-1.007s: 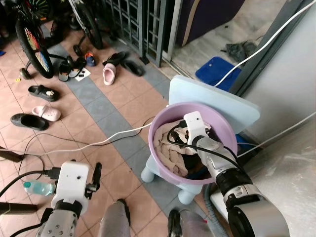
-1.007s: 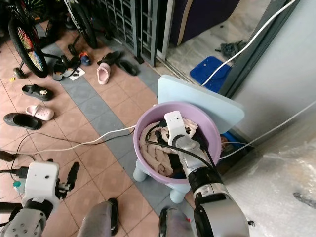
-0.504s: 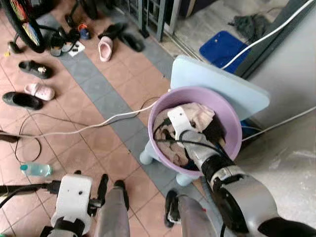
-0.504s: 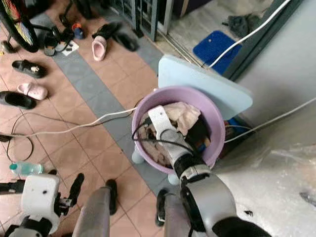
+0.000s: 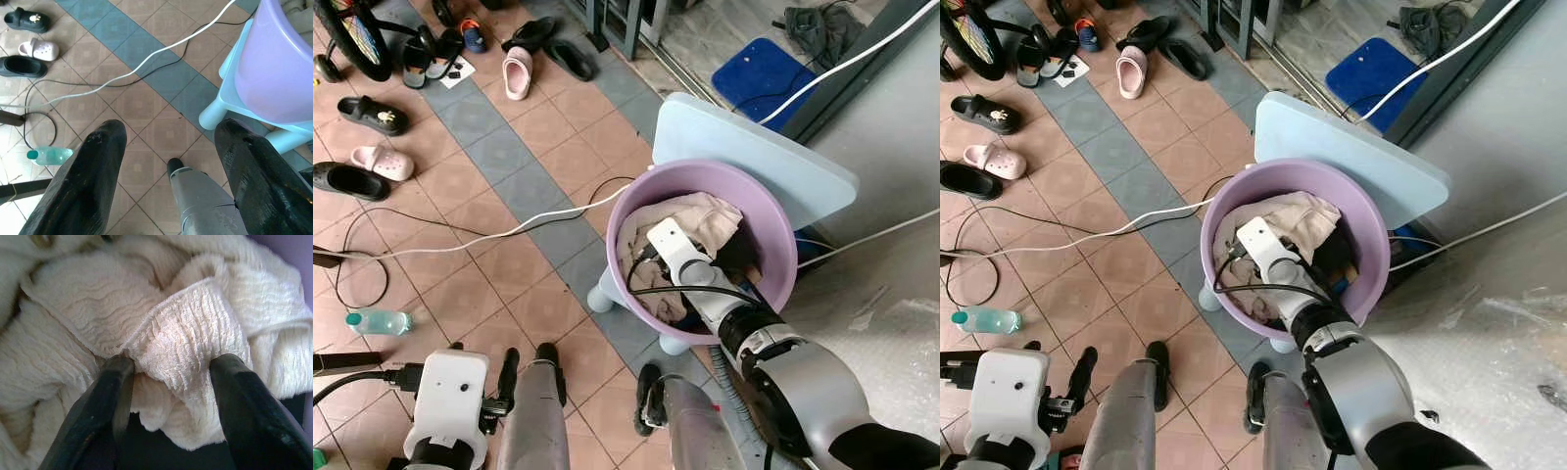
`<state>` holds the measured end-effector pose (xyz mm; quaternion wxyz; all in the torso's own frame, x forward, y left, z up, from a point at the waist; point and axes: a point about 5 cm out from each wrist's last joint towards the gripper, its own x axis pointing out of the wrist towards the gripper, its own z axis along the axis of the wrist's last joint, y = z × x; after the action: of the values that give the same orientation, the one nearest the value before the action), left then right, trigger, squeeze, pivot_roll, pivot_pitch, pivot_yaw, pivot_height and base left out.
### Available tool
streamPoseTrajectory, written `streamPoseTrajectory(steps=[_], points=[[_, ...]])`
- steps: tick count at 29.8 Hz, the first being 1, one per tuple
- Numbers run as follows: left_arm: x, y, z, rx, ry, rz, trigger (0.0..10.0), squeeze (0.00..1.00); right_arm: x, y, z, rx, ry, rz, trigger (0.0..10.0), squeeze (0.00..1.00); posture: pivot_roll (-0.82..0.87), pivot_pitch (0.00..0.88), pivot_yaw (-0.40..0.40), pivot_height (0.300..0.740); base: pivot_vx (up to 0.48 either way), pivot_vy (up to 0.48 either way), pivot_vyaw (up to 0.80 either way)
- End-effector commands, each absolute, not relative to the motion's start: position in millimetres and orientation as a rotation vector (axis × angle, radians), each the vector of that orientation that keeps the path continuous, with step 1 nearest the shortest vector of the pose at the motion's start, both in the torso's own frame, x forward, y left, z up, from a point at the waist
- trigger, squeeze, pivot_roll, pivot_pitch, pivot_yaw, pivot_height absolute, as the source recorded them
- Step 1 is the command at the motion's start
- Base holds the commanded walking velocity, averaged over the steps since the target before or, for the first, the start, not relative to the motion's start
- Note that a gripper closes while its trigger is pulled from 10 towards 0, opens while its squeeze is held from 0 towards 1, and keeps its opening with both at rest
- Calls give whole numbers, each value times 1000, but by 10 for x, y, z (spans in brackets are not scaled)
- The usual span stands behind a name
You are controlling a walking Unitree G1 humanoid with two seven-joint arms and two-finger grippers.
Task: Clothes washing
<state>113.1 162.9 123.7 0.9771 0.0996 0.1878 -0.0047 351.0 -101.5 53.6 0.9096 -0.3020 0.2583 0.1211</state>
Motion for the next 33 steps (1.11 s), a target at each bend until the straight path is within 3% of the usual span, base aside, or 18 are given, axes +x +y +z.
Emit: streamPoseTrajectory(steps=[1, 23, 33], points=[[1098, 1610, 1254, 202, 388, -4, 10000, 0, 3415, -1086, 394, -614, 608, 253, 0, 0, 327, 444, -85, 740, 0, 0, 0], [1084, 1607, 1232, 219, 409, -16, 10000, 0, 3331, -1057, 289, -564, 649, 313, 0, 0, 338, 453, -81, 740, 0, 0, 0], [1152, 1610, 1208, 218, 394, 13, 10000, 0, 3447, -971, 456, -481, 536, 341, 0, 0, 341, 413, -90, 740, 0, 0, 0]])
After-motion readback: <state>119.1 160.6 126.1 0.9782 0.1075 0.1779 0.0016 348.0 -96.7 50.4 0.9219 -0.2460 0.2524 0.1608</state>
